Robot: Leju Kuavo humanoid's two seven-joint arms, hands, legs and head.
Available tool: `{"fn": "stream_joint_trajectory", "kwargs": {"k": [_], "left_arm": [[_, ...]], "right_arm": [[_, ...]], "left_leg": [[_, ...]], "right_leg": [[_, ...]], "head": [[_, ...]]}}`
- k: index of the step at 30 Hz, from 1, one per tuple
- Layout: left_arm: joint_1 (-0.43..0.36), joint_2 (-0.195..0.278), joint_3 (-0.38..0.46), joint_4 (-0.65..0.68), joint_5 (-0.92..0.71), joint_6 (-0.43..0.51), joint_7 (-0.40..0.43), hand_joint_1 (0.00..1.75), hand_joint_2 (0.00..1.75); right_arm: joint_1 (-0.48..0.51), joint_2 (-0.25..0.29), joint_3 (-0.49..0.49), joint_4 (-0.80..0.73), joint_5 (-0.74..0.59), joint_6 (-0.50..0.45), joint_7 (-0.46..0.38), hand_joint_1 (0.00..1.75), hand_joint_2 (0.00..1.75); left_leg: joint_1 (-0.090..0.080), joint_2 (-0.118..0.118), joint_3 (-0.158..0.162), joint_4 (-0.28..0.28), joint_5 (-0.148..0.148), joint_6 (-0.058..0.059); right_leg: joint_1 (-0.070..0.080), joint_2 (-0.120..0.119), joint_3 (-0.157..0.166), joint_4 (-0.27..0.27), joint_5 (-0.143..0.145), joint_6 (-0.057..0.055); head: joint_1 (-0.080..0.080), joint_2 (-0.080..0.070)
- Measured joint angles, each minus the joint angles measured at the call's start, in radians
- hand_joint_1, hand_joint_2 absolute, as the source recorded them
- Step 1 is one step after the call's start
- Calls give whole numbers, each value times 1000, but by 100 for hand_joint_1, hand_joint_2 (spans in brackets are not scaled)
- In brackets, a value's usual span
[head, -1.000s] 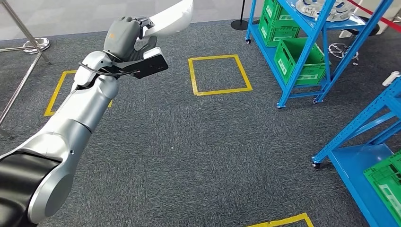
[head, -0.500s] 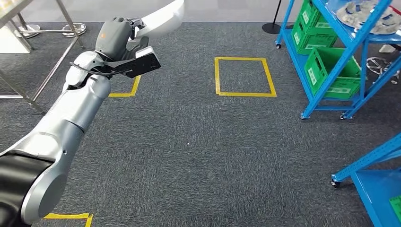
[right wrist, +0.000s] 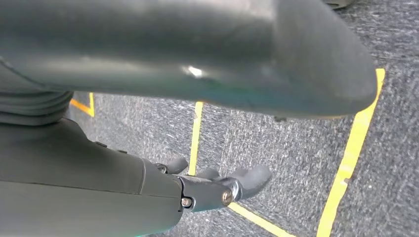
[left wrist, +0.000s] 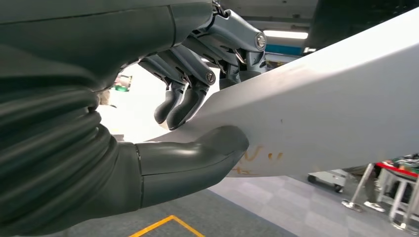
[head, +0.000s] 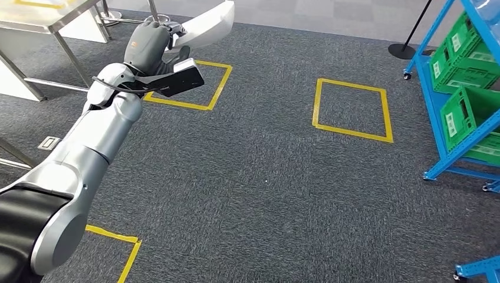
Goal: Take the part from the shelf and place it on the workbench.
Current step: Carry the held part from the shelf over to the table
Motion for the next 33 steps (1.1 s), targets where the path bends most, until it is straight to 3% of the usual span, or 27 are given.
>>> {"fn": "stream_joint_trajectory", "kwargs": {"k": [1, 3, 5, 7, 8, 9, 10, 11, 13, 14, 16, 17, 19, 21, 23, 24, 26, 27, 29, 30, 32, 33], "left_arm": [[0, 3, 0, 0, 0, 0, 0, 145, 175], [-1, 11, 0, 1, 0, 0, 0, 145, 175], [-1, 14, 0, 1, 1, 0, 0, 145, 175], [3, 13, 0, 3, 1, 0, 0, 145, 175], [7, 14, 0, 3, 2, 0, 1, 145, 175], [10, 14, 0, 4, 2, 1, 1, 145, 175], [11, 15, 0, 3, 3, 1, 2, 145, 175], [11, 16, 0, 3, 4, 1, 2, 145, 175], [10, 14, 0, 1, 4, 2, 2, 145, 175], [9, 14, 0, 0, 5, 2, 2, 145, 175], [10, 16, 0, 0, 5, 2, 2, 145, 175], [10, 18, 0, -1, 5, 3, 2, 145, 175], [7, 18, 0, -4, 6, 4, 3, 145, 175], [8, 11, 0, -5, 7, 4, 3, 145, 175], [13, 6, -1, -4, 7, 5, 2, 145, 175], [15, 5, -1, -4, 6, 5, 2, 145, 175], [15, 5, -1, -4, 6, 5, 3, 145, 175], [15, 6, -1, -5, 6, 5, 3, 145, 175], [15, 6, -1, -5, 6, 6, 5, 145, 175], [15, 8, -1, -5, 5, 7, 7, 145, 175], [16, 16, -1, -5, 4, 11, 9, 145, 175], [16, 21, -1, -5, 4, 14, 10, 145, 175]], "right_arm": [[-1, 0, 0, 0, 0, 0, 0, 0, 0], [-2, 1, 0, 0, 0, 0, 0, 0, 0], [-1, 2, 0, 0, 0, 0, 0, 0, 0], [2, 2, 0, 0, 0, 1, 1, 0, 0], [3, 2, 0, 0, 0, 2, 2, 0, 0], [3, 2, 0, 0, 0, 3, 2, 0, 0], [3, 2, 0, 0, 0, 4, 2, 0, 0], [2, 2, 0, 0, 0, 4, 2, 0, 0], [2, 3, 0, 0, 0, 4, 2, 0, 0], [1, 3, 0, 0, 0, 4, 2, 0, 0], [0, 3, 0, 0, 0, 3, 2, 0, 0], [-1, 3, 0, 0, 0, 3, 2, 0, 0], [-2, 3, 0, 0, 0, 3, 2, 0, 0], [0, 3, 0, 0, 0, 3, 2, 0, 0], [2, 3, 0, 0, 0, 3, 3, 0, 0], [3, 3, 0, 0, 0, 3, 3, 0, 0], [2, 3, 0, 0, 0, 3, 2, 0, 0], [2, 3, 0, 0, 0, 4, 2, 0, 0], [1, 3, 0, 0, 1, 5, 1, 0, 0], [1, 3, 0, 0, 1, 6, 1, 0, 0], [-1, 4, 0, 0, 2, 8, 1, 0, 0], [-1, 4, 0, 0, 2, 8, 1, 0, 0]], "left_leg": [[1, -8, -4, -3, 2, -7], [-2, 29, -18, 18, -12, -16], [-6, 100, -62, 111, -64, -21], [-2, 130, -123, 238, -114, -27], [0, 136, -138, 270, -119, -30], [2, 140, -134, 264, -105, -32], [4, 149, -109, 217, -76, -32], [3, 173, -70, 145, -44, -32], [-3, 220, -8, 30, -10, -21], [-7, 231, 5, 6, -8, -14], [-8, 208, 5, 2, -9, -1], [-6, 194, 6, 1, -8, 5], [0, 166, 7, -3, -4, 16], [3, 139, 6, -3, -2, 24], [2, 107, 4, -2, -2, 26], [2, 91, 4, -1, -2, 26], [2, 62, 4, 2, -1, 24], [2, 48, 3, 3, 0, 20], [3, 23, -4, 4, 3, 8], [5, 12, -7, 3, 7, 0], [8, 1, -14, 0, 12, -14], [6, 20, -20, 8, 5, -18]], "right_leg": [[-1, -13, 2, -3, 3, -5], [-3, -36, 8, -15, 9, -18], [-3, -61, 13, -22, 12, -28], [-2, -88, 13, -22, 10, -31], [-2, -102, 14, -21, 8, -32], [-2, -116, 16, -21, 6, -31], [-2, -128, 18, -20, 3, -29], [-1, -140, 21, -18, -1, -26], [6, -163, 26, -12, -11, -16], [10, -174, 29, -10, -15, -12], [13, -199, 35, -11, -20, -3], [11, -197, 37, -7, -26, 3], [4, -149, 19, 44, -61, 13], [0, -86, -41, 171, -122, 20], [0, -67, -101, 277, -151, 21], [0, -64, -109, 280, -138, 20], [-1, -49, -68, 172, -65, 14], [-3, -23, -38, 100, -35, 11], [-5, 15, 2, 9, -6, 8], [-3, 21, 6, -1, -8, 6], [-3, -5, 10, -7, -2, -3], [-4, -17, 13, -12, 2, -11]], "head": [[0, 0], [-4, 0], [-11, 0], [-14, 0], [-14, 0], [-14, 0], [-15, 0], [-15, 0], [-15, 0], [-13, 0], [-9, 0], [-8, 0], [-6, 0], [-1, 0], [2, 0], [2, 0], [3, 0], [4, 0], [4, 0], [3, 0], [4, 0], [1, 0]]}}
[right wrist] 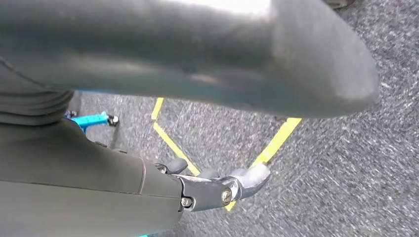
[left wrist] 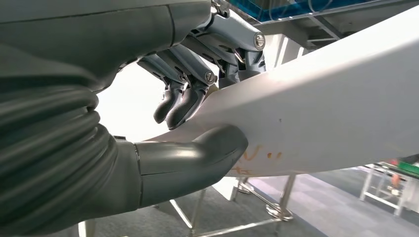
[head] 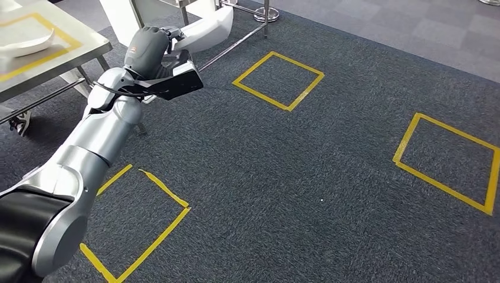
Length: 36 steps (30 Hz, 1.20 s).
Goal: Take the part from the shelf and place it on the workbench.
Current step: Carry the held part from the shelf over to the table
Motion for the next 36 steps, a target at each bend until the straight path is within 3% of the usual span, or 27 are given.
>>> {"fn": "stream_joint_trajectory", "kwargs": {"k": [1, 3, 5, 6, 7, 8, 10, 12, 14, 16, 18, 20, 21, 22, 23, 25, 27, 29, 30, 32, 33, 34, 36], "left_arm": [[-1, 4, 0, 0, 0, 3, 0, 145, 175], [0, 7, 0, 1, 0, 7, 1, 145, 175], [6, 8, 0, 5, 0, 8, 1, 145, 175], [9, 9, 0, 6, 0, 8, 2, 145, 175], [12, 10, 0, 8, -1, 8, 2, 145, 175], [12, 12, 0, 8, -1, 9, 3, 145, 175], [11, 14, 0, 7, -2, 13, 5, 145, 175], [12, 17, 0, 7, -4, 17, 8, 145, 175], [14, 24, 0, 7, -5, 19, 11, 145, 175], [13, 28, 0, 6, -9, 22, 14, 145, 175], [13, 25, 0, 6, -17, 25, 22, 145, 175], [17, 21, -1, 7, -29, 26, 35, 145, 175], [19, 22, -1, 8, -33, 26, 42, 145, 175], [19, 26, -1, 8, -36, 26, 50, 145, 175], [16, 32, -1, 8, -37, 26, 57, 145, 175], [4, 51, -1, 8, -38, 23, 67, 145, 175], [-10, 76, -1, 8, -38, 14, 72, 145, 175], [-16, 103, -1, 8, -40, 6, 72, 145, 175], [-17, 117, -1, 8, -41, 4, 72, 145, 175], [-22, 136, -1, 8, -41, 2, 71, 145, 175], [-24, 140, -1, 8, -41, 2, 71, 145, 175], [-25, 142, -1, 9, -42, 2, 71, 145, 175], [-23, 143, -1, 13, -48, -1, 74, 145, 175]], "right_arm": [[0, 0, 0, 0, 0, 0, 0, 0, 0], [2, 1, 0, 0, 0, 1, 0, 0, 0], [4, 1, 0, 0, 1, 1, 0, 0, 0], [4, 1, 0, 0, 1, 1, 0, 0, 0], [3, 1, 0, 0, 1, 1, -1, 0, 0], [3, 1, 0, 0, 1, 1, -1, 0, 0], [2, 1, 0, 0, 2, 2, -2, 0, 0], [1, 0, 0, 0, 5, 3, -3, 0, 0], [-1, 0, 0, 0, 6, 5, -3, 0, 0], [-3, 0, 1, 0, 7, 6, -2, 0, 0], [-2, 0, 1, 0, 7, 6, -2, 0, 0], [-1, 0, 1, 0, 7, 8, -2, 0, 0], [-1, 0, 1, 0, 8, 8, -3, 0, 0], [-1, 0, 1, 0, 8, 9, -6, 0, 0], [-1, 0, 1, 0, 9, 10, -10, 0, 0], [-2, -1, 3, 0, 14, 11, -18, 0, 0], [-2, -2, 9, 0, 22, 15, -23, 0, 0], [-3, -2, 15, 0, 26, 17, -26, 0, 0], [-4, -1, 16, 0, 27, 17, -27, 0, 0], [-5, 0, 17, 0, 28, 18, -29, 0, 0], [-4, 0, 18, 0, 28, 19, -29, 0, 0], [-3, 0, 18, 0, 28, 19, -29, 0, 0], [-3, 0, 18, 0, 28, 19, -27, 0, 0]], "left_leg": [[-2, 30, -13, 24, -16, -3], [-5, 96, -63, 131, -75, -7], [-1, 115, -114, 246, -117, -14], [0, 118, -120, 262, -114, -16], [2, 123, -104, 235, -93, -18], [2, 134, -70, 175, -62, -18], [-2, 180, -1, 48, -23, -11], [-8, 198, 23, 2, -19, 3], [-8, 172, 21, 1, -14, 15], [-1, 148, 21, -3, -9, 26], [3, 123, 19, -5, -5, 35], [2, 95, 15, -5, -3, 38], [1, 80, 13, -4, -2, 38], [1, 66, 13, -3, -1, 37], [1, 52, 12, -2, 0, 35], [1, 28, 10, 0, 3, 28], [3, 8, 4, -2, 8, 15], [6, -10, -1, -10, 16, -1], [5, -1, -4, -8, 15, -7], [2, 52, -29, 37, -15, -13], [1, 86, -53, 91, -46, -15], [2, 105, -81, 157, -79, -18], [4, 117, -120, 253, -114, -25]], "right_leg": [[-2, -13, 3, -5, 3, -7], [-1, -38, 5, -9, 4, -15], [0, -67, 5, -8, 2, -18], [0, -81, 6, -7, 1, -18], [0, -95, 6, -5, -1, -16], [0, -108, 7, -3, -5, -14], [4, -132, 9, 5, -14, -5], [10, -152, 11, 9, -19, 5], [11, -169, 15, 7, -22, 16], [6, -136, 7, 34, -45, 27], [1, -76, -39, 135, -99, 35], [1, -53, -106, 264, -146, 36], [2, -49, -124, 292, -146, 35], [2, -47, -123, 281, -126, 33], [2, -41, -102, 231, -92, 29], [0, 1, -39, 91, -32, 20], [1, 27, -7, 19, -16, 15], [3, 9, -3, 12, -14, 7], [2, -2, 1, 7, -10, 0], [-1, -27, 8, -5, -1, -15], [0, -41, 8, -8, 0, -19], [1, -55, 8, -8, 0, -22], [2, -85, 8, -7, -2, -24]], "head": [[-4, 0], [-12, 0], [-14, 0], [-15, 0], [-15, 0], [-16, 0], [-16, 0], [-14, 0], [-11, 0], [-9, 0], [-4, 0], [0, 0], [1, 0], [1, 0], [2, 0], [3, 0], [3, 0], [4, 0], [4, 0], [-5, 0], [-9, 0], [-14, 0], [-15, 0]]}}
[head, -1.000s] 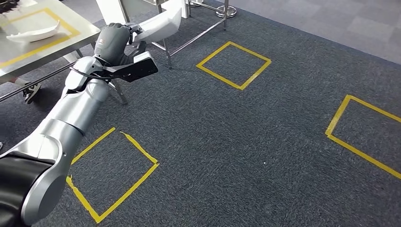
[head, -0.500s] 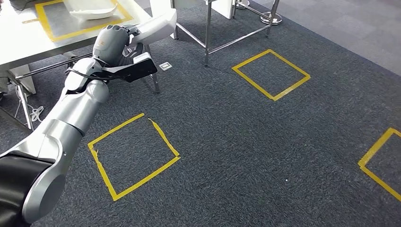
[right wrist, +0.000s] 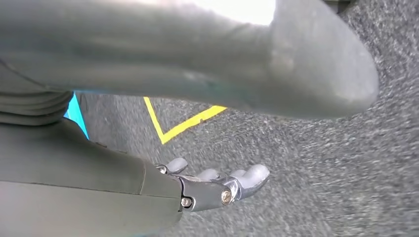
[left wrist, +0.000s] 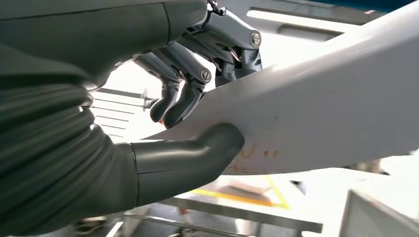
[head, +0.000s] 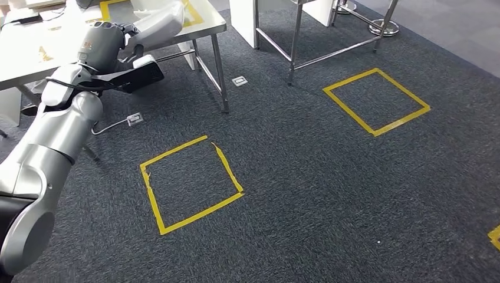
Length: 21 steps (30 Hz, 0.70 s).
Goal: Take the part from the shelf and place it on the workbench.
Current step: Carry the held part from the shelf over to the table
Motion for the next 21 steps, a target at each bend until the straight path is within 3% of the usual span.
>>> {"fn": "stream_joint_trajectory", "kwargs": {"k": [1, 3, 5, 6, 9, 11, 13, 15, 16, 17, 19, 21], "left_arm": [[1, 0, 0, 2, -4, -1, 3, 145, 175], [-2, 0, 0, 4, -10, -3, 12, 145, 175], [-7, -5, 0, 4, -14, -3, 20, 145, 175], [-8, -7, 0, 4, -16, -2, 23, 145, 175], [-8, -10, 0, 7, -20, -2, 30, 145, 175], [-10, -13, 0, 9, -20, -2, 33, 145, 175], [-10, -20, 0, 10, -20, -7, 33, 145, 175], [-4, -26, 0, 12, -20, -18, 29, 145, 175], [0, -27, 0, 12, -20, -23, 26, 145, 175], [2, -27, 0, 12, -19, -26, 23, 145, 175], [1, -27, 0, 12, -18, -30, 20, 145, 175], [0, -27, 0, 12, -17, -31, 18, 145, 175]], "right_arm": [[0, 0, 0, 0, -1, 0, 2, 0, 0], [-1, 0, 0, 0, -4, 3, 5, 0, 0], [-2, 0, 0, 0, -7, 6, 8, 0, 0], [-3, 0, 0, 0, -8, 6, 9, 0, 0], [-5, 0, 0, 0, -8, 6, 9, 0, 0], [-6, -1, 0, 0, -8, 2, 8, 0, 0], [-5, -1, 0, 0, -11, -4, 10, 0, 0], [-2, -2, 0, 0, -15, -13, 12, 0, 0], [-1, -3, -1, 0, -17, -18, 12, 0, 0], [-1, -3, -1, 0, -19, -23, 10, 0, 0], [-2, -4, -1, 0, -20, -28, 5, 0, 0], [-3, -5, -1, 0, -21, -30, -1, 0, 0]], "left_leg": [[1, 4, 6, -2, 9, -2], [1, 28, 72, -111, 62, -1], [-6, 66, 137, -225, 93, 11], [-9, 74, 150, -251, 95, 18], [-8, 42, 149, -257, 96, 37], [0, 23, 150, -261, 99, 47], [4, 7, 148, -262, 100, 54], [4, -12, 147, -261, 100, 56], [4, -20, 147, -260, 99, 56], [4, -26, 148, -259, 99, 55], [4, -34, 147, -255, 97, 50], [1, -41, 144, -251, 96, 41]], "right_leg": [[0, -14, 0, 1, -1, 1], [0, -40, 2, 6, -7, 6], [6, -63, 3, 13, -16, 15], [10, -73, 4, 15, -19, 20], [12, -96, 12, 15, -27, 34], [6, -50, -3, 56, -56, 46], [2, 13, -60, 175, -115, 54], [2, 32, -120, 285, -146, 57], [2, 34, -130, 292, -135, 56], [2, 34, -120, 257, -104, 54], [0, 39, -64, 123, -35, 50], [1, 45, -26, 33, -5, 45]], "head": [[0, 0], [-2, 0], [-3, 0], [-2, 0], [1, 0], [4, 0], [10, 0], [14, 0], [15, 0], [15, 0], [16, 0], [16, 0]]}}
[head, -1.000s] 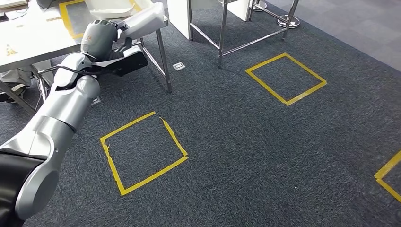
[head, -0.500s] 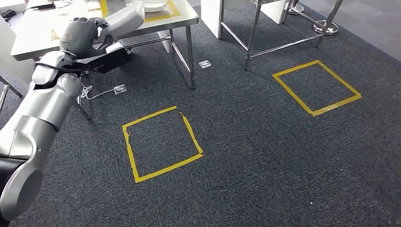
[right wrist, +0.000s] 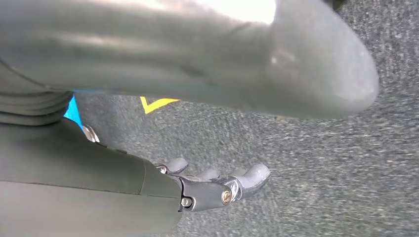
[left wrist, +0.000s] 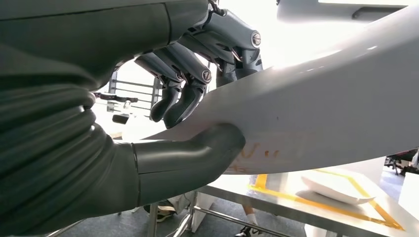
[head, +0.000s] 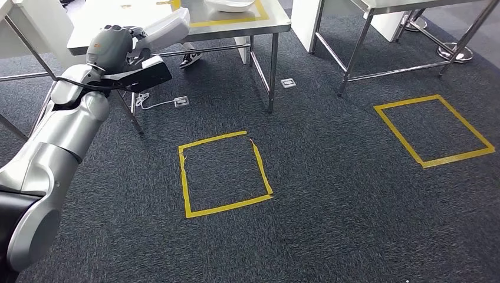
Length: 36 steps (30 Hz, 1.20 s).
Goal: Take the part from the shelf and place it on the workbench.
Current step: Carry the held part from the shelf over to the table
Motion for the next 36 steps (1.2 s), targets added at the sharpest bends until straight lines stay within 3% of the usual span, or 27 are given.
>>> {"fn": "stream_joint_trajectory", "kwargs": {"k": [4, 12, 14, 16, 19, 22, 24, 25, 28, 30, 32, 34, 36], "left_arm": [[0, 1, 0, 0, 0, -2, -2, 145, 175], [-1, -3, 0, 0, 1, -2, -5, 145, 175], [-1, -3, 0, 0, 1, -2, -8, 145, 175], [-1, -4, 0, 0, 1, -2, -10, 145, 175], [-3, -8, 0, -1, 1, -2, -15, 145, 175], [-5, -13, 0, 0, 1, -2, -16, 145, 175], [0, -16, 0, 2, 1, -2, -17, 145, 175], [3, -17, 0, 2, 1, -2, -18, 145, 175], [5, -17, 0, 3, 1, -2, -18, 145, 175], [4, -16, 0, 3, 2, -2, -18, 145, 175], [4, -15, 0, 3, 2, -2, -19, 145, 175], [3, -12, 0, 3, 5, -2, -20, 145, 175], [3, -9, 0, 3, 7, -2, -21, 145, 175]], "right_arm": [[1, 0, -1, 0, -4, 0, -6, 0, 0], [1, 0, -1, 0, -6, -1, -7, 0, 0], [1, 0, -1, 0, -6, -1, -7, 0, 0], [0, 0, -1, 0, -6, 0, -7, 0, 0], [0, -3, -1, 0, -6, 0, -8, 0, 0], [0, -6, -1, 0, -6, -1, -8, 0, 0], [2, -8, -2, 0, -6, -1, -7, 0, 0], [2, -9, -2, 0, -6, -1, -7, 0, 0], [2, -11, -2, 0, -6, -1, -7, 0, 0], [2, -10, -2, 1, -6, -1, -7, 0, 0], [2, -10, -2, 1, -6, -1, -7, 0, 0], [2, -10, -2, 1, -6, -2, -7, 0, 0], [3, -10, -2, 1, -6, -2, -6, 0, 0]], "left_leg": [[-3, 0, 0, -7, 6, 1], [-2, 6, 8, -22, 13, -17], [-3, 6, 6, -18, 11, -12], [-6, 6, 5, -19, 8, -3], [6, 10, 27, -55, 24, 3], [13, 14, 36, -68, 30, 5], [17, 13, 33, -64, 26, 1], [21, 13, 32, -60, 24, -3], [32, 12, 26, -31, 5, -29], [32, 9, 20, -16, -6, -48], [31, 5, 19, -19, -6, -60], [33, 16, 11, -4, -16, -67], [29, 37, -31, 83, -59, -66]], "right_leg": [[2, 3, 3, -15, 5, -6], [3, 8, 2, -15, 7, -17], [0, 7, 2, -16, 9, -16], [-2, 7, 4, -21, 10, -11], [2, 4, -1, -6, -3, -1], [-5, 2, -77, 148, -82, 16], [-14, 2, -117, 222, -103, 26], [-19, 2, -112, 209, -87, 31], [-30, 5, -27, 41, -8, 47], [-29, 11, -2, -5, -1, 34], [-26, 11, -5, 4, -4, 8], [-25, 9, -4, 3, -4, -9], [-22, 8, -2, 1, -4, -21]], "head": [[-2, 0], [-3, 0], [-3, 0], [-4, 0], [-4, 0], [1, 0], [2, 0], [2, 0], [5, 0], [6, 0], [4, 0], [-2, 0], [-10, 0]]}}
